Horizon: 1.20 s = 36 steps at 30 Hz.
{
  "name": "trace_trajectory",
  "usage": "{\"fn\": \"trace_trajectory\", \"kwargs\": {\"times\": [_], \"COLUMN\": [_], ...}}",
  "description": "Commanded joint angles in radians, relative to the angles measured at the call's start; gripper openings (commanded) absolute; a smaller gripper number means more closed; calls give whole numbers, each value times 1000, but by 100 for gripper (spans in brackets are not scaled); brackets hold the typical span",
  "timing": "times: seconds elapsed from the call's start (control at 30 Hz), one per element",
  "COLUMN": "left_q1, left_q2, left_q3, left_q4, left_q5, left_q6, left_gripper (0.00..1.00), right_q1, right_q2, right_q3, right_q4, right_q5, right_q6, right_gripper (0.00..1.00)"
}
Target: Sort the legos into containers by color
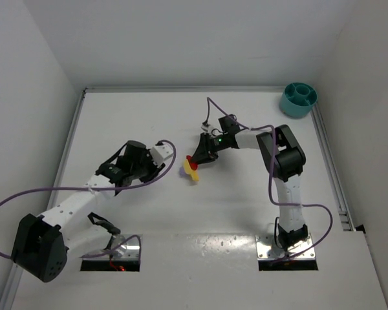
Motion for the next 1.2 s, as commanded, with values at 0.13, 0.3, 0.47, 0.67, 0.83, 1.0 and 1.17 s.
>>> {"fn": "trace_trajectory", "kwargs": {"times": [0.13, 0.3, 0.47, 0.67, 0.83, 1.0, 1.17], "left_q1": [90, 211, 331, 425, 449, 439, 397], "left_q2": [75, 158, 261, 329, 329, 266, 241], "left_q3": [58, 161, 256, 306, 278, 339, 370], "left_q4": [48, 39, 16, 124, 335, 201, 125], "left_q5": [61, 219, 511, 739, 813, 521, 256], "left_q6": [-125, -246, -378, -726, -1009, -1001, -1065], "left_gripper": [0, 0, 0, 0, 0, 0, 0], "right_q1": [16, 25, 36, 57, 109, 152, 223], "right_q2": [-99, -259, -409, -501, -501, -460, -469], "right_q3": [22, -136, -304, -382, -330, -104, -37], "right_q4": [-70, 156, 395, 596, 519, 156, 82], "right_q5": [117, 148, 178, 244, 331, 510, 657], "right_q6": [-94, -42, 80, 266, 297, -10, -76], "right_gripper": [69, 72, 74, 76, 76, 76, 74]}}
